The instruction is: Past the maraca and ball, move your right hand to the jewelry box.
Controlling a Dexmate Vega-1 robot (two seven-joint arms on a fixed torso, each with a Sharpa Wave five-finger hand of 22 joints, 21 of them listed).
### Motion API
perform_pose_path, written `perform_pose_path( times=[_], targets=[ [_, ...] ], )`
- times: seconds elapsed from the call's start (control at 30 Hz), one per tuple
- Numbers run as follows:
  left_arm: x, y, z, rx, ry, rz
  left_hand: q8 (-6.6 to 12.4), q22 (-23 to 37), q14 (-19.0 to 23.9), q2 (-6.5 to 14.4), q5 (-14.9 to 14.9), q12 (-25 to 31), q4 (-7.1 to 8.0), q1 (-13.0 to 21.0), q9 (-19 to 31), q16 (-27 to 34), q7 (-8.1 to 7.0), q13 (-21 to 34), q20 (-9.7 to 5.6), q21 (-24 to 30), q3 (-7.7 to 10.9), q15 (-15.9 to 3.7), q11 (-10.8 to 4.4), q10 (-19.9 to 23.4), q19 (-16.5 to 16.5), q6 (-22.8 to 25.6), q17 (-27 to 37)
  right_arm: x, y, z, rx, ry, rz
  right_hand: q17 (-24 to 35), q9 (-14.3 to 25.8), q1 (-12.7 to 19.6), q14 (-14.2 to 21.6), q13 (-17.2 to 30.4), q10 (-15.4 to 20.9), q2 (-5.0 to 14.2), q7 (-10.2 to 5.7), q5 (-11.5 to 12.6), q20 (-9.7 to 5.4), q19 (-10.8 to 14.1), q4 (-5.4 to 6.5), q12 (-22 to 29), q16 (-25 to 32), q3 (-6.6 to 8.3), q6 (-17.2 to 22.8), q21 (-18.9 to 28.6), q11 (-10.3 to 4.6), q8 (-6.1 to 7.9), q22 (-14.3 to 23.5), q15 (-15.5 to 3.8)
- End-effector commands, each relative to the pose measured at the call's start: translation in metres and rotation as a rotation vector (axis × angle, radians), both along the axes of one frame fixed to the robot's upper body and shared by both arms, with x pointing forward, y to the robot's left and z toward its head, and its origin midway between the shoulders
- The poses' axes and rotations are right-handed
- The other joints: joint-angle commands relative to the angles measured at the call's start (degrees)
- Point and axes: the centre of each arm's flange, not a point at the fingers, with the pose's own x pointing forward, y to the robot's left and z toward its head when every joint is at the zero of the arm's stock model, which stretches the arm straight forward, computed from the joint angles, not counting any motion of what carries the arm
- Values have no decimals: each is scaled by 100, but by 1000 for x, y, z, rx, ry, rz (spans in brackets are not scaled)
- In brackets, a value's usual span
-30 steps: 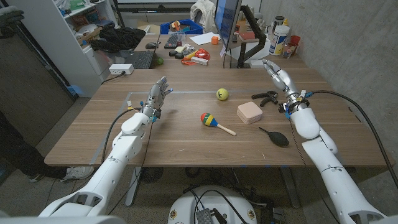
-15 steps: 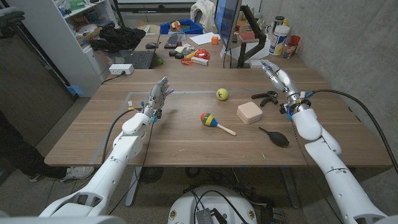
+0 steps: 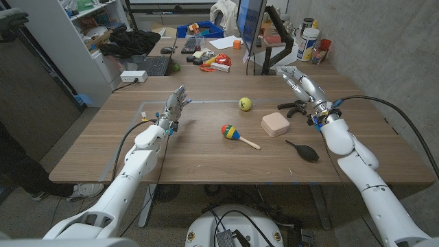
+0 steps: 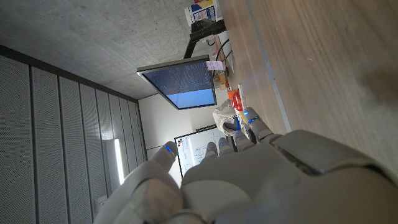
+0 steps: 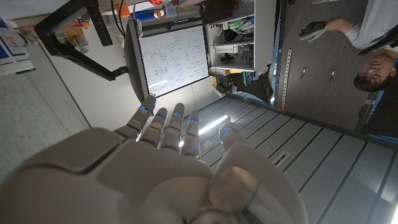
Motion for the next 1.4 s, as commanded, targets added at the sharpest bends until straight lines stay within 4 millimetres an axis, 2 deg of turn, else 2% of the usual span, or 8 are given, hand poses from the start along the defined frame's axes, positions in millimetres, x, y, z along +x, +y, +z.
perform_pose_path(
  times=[0.03, 1.4],
  targets=[
    [2, 3, 0, -3, 4, 0, 16, 24, -286, 575, 34, 9, 14, -40, 16, 1, -29, 15, -355, -11, 48, -155, -6, -41, -431, -189, 32, 0, 10, 2, -81, -3, -26, 11, 32, 28, 31, 21, 54, 40, 14, 1, -260, 25, -26, 27, -11, -6, 62, -1, -11, 23, 6, -80],
    [8, 8, -3, -9, 15, -6, 18, 26, -276, 576, 33, 8, 15, -43, 17, -2, -38, 15, -353, -43, 51, -157, -11, -35, -414, -166, 33, 7, 25, 1, -263, 23, -137, 12, 33, 57, 77, 20, 126, 72, 1, 4, -261, 57, -48, 11, -25, -23, 213, -44, -49, 18, 7, -109]
  ],
)
